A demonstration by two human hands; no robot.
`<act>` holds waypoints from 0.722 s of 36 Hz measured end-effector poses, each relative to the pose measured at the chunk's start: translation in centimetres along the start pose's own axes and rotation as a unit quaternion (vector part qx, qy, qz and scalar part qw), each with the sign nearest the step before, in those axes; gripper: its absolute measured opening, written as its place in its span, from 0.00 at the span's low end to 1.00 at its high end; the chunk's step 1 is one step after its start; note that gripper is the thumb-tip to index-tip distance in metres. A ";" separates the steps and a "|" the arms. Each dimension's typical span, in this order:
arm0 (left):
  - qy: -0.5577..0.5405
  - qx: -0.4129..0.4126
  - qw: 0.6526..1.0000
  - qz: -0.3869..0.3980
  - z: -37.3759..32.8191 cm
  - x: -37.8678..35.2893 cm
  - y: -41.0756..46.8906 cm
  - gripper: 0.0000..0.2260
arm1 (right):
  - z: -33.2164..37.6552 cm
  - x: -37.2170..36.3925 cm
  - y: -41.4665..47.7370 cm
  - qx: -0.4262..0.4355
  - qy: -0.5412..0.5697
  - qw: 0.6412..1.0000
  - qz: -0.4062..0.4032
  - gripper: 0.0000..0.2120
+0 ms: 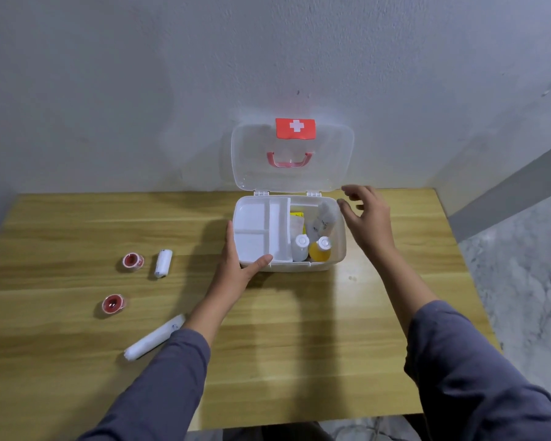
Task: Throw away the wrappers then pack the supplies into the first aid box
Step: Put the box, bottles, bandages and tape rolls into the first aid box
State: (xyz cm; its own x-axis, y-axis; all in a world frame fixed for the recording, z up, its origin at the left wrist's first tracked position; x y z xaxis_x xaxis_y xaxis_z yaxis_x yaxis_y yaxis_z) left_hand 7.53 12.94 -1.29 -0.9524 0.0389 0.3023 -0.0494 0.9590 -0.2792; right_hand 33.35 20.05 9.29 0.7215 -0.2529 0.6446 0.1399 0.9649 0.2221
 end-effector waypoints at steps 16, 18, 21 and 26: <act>-0.013 0.015 1.000 -0.024 -0.5 0.1 -0.2 0.47 | -4.5 -3.5 -1.3 -0.184 0.121 0.975 0.034 0.14; -0.012 0.015 0.999 -0.027 -0.6 0.2 -0.2 0.47 | -4.4 -3.6 -1.4 -0.193 0.136 0.971 0.038 0.14; -0.008 0.017 1.000 -0.021 -0.6 0.1 -0.2 0.47 | -4.2 -3.9 -2.2 -0.201 0.165 0.964 0.051 0.16; 0.003 0.023 1.000 0.000 -0.7 0.1 -0.4 0.48 | -4.1 -4.5 -3.8 -0.202 0.190 0.957 0.086 0.19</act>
State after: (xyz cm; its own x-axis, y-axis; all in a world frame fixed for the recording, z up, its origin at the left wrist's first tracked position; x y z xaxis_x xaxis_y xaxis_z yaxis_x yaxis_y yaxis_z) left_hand 7.63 12.74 -0.53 -0.9507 0.0397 0.3074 -0.0642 0.9450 -0.3206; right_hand 32.35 17.84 2.52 0.9414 -0.1187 0.3158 0.1927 0.9575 -0.2145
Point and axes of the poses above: each hand's wrist, its own y-axis towards the middle knuckle, its own x-axis out of the back of the hand, z = x × y, the point moved 9 cm from there along y, towards the middle knuckle, and after that the axes turned 1 degree about -y, right-handed, at the moved point
